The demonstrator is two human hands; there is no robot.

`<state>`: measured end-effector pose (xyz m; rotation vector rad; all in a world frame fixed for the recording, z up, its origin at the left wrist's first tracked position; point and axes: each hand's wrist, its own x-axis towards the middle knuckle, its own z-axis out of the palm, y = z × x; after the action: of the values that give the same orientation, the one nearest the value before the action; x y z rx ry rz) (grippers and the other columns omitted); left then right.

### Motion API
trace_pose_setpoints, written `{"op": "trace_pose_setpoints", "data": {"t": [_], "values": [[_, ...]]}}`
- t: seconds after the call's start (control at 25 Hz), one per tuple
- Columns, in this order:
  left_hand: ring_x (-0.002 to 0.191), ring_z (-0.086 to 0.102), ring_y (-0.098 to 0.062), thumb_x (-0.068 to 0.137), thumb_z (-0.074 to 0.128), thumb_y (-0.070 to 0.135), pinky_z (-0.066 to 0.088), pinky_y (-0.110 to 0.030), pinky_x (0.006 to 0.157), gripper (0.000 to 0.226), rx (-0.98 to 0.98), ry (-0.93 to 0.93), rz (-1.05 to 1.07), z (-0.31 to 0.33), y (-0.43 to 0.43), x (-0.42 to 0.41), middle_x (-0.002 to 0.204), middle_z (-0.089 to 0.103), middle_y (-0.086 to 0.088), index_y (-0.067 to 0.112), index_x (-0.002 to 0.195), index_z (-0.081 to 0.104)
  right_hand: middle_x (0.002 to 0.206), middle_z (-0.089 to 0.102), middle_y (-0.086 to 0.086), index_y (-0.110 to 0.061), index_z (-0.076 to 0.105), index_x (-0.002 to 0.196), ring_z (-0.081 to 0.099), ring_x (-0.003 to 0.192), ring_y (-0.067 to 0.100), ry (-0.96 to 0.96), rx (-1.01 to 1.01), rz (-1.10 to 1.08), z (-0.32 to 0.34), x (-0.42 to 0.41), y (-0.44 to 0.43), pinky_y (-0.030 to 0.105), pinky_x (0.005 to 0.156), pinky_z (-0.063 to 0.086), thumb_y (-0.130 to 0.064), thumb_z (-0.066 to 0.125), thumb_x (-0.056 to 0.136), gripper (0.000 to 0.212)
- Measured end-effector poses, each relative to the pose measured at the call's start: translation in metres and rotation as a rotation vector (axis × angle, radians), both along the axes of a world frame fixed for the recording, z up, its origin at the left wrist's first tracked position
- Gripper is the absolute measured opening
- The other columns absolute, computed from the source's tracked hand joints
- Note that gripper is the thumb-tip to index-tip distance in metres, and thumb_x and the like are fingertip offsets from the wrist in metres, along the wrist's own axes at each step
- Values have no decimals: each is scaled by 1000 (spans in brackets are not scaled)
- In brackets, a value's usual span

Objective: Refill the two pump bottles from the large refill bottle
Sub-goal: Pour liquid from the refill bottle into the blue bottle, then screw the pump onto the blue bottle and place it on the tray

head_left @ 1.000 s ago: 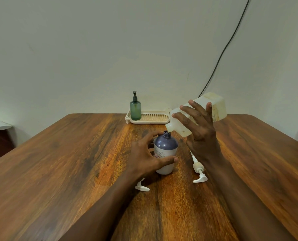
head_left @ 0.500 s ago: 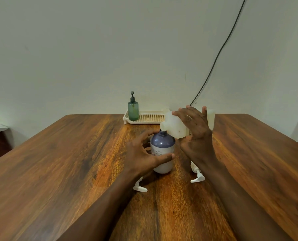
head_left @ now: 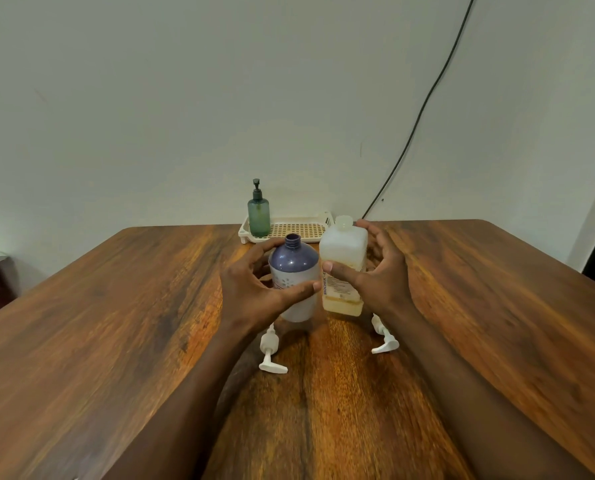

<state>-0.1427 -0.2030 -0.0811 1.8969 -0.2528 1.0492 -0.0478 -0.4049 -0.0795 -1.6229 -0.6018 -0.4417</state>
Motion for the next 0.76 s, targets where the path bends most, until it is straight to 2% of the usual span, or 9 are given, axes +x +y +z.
{"op": "trace_pose_setpoints", "data": {"t": [0.24,0.36,0.44,0.52,0.6,0.64,0.68,0.76], "values": [[111,69,-5,61,92,60,64,-32,82,88,20,13,39,0,7,-2,127,71,7,26,136,62,143,58,-2,-39,46,141,61,126,19,114,-18,176,-16,4,8,36,92,61,-25,92,73,83],[110,69,-4,60,94,58,63,-31,83,89,13,16,49,1,10,-7,127,71,6,24,136,62,146,56,1,-36,44,146,61,126,21,136,-33,226,-21,7,8,42,93,61,-25,91,75,86],[109,69,-2,60,95,53,63,-27,83,88,17,16,68,2,10,-12,126,71,6,21,136,63,146,56,-3,-38,39,149,63,123,16,134,-66,237,-22,7,7,35,90,62,-25,90,76,90],[108,70,-4,60,94,50,62,-27,83,86,16,16,77,2,12,-19,124,72,5,20,135,64,152,48,-13,-41,30,153,59,123,0,112,-97,207,-18,2,5,20,87,59,-30,89,77,97],[108,71,-6,61,95,49,62,-27,82,85,11,16,87,4,18,-27,124,72,5,20,135,64,155,35,-20,-39,24,158,47,122,-23,21,-106,108,-9,-5,2,4,81,50,-34,87,81,99],[108,71,-6,62,95,50,62,-27,83,85,14,15,97,4,23,-32,124,72,6,20,135,64,157,34,-19,-39,27,157,42,123,-28,-69,-101,45,-5,-9,1,0,81,47,-34,85,83,94],[108,70,-6,63,95,51,62,-28,83,84,19,13,109,5,29,-37,125,72,6,20,135,63,158,37,-16,-40,34,154,41,128,-24,-178,-89,-11,-1,-13,1,1,85,46,-33,83,85,85],[108,71,-7,64,95,52,63,-29,83,83,25,3,142,6,42,-45,125,72,8,22,135,63,151,53,-10,-35,55,141,50,135,-4,-386,-38,-38,4,-22,4,13,97,51,-27,81,88,60]]}}
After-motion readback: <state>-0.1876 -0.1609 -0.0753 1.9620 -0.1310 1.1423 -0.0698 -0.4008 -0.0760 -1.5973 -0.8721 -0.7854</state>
